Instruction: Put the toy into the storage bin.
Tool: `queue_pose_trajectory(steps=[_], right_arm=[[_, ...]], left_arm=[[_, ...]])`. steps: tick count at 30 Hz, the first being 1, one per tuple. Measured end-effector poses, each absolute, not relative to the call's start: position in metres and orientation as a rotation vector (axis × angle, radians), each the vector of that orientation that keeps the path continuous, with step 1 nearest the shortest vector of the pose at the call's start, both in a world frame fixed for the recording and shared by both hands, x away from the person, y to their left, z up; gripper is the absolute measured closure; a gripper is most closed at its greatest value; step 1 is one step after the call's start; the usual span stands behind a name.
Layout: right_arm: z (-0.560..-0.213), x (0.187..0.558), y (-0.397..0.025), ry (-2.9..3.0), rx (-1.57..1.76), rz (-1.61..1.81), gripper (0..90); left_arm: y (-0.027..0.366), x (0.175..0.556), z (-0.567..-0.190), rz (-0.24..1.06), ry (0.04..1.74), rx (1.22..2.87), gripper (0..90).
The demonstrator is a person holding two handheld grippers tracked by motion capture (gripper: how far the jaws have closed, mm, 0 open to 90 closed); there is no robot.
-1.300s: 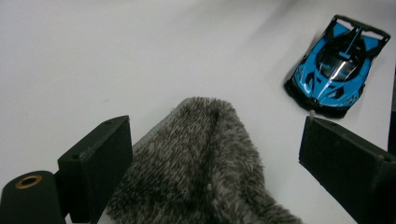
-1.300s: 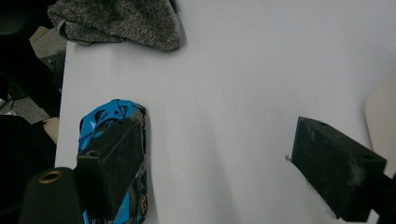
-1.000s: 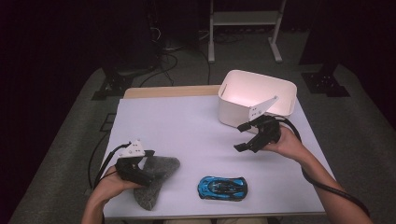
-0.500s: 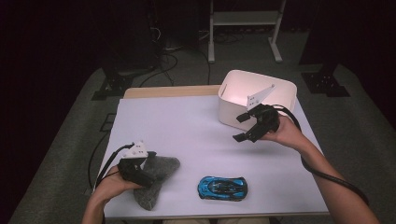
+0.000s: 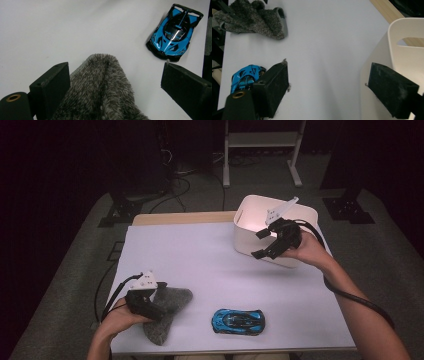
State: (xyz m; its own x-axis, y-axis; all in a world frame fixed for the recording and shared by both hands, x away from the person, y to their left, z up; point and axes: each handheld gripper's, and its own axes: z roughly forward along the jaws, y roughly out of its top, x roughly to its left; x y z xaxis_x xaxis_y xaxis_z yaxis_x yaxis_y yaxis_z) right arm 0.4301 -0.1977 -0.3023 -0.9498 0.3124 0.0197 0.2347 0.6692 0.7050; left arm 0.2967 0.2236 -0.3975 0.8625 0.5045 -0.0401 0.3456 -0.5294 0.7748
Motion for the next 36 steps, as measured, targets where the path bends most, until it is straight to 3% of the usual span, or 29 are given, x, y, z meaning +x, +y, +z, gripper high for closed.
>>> queue_pose_trajectory(steps=[22,29,33,36], right_arm=[[-0.307,0.474,-0.200,2.756,0.567,1.059,16.0],[-0.316,0.481,-0.203,2.768,0.572,1.023,31.6],[-0.319,0.483,-0.205,2.766,0.571,0.987,53.8],[-0.320,0.484,-0.205,2.779,0.573,0.968,63.5]], left_arm=[[0.221,0.298,-0.402,0.241,0.607,2.205,8.2],[0.222,0.298,-0.402,0.236,0.616,2.202,8.2],[0.221,0.298,-0.401,0.232,0.603,2.212,8.3],[0.221,0.298,-0.400,0.230,0.606,2.208,8.3]])
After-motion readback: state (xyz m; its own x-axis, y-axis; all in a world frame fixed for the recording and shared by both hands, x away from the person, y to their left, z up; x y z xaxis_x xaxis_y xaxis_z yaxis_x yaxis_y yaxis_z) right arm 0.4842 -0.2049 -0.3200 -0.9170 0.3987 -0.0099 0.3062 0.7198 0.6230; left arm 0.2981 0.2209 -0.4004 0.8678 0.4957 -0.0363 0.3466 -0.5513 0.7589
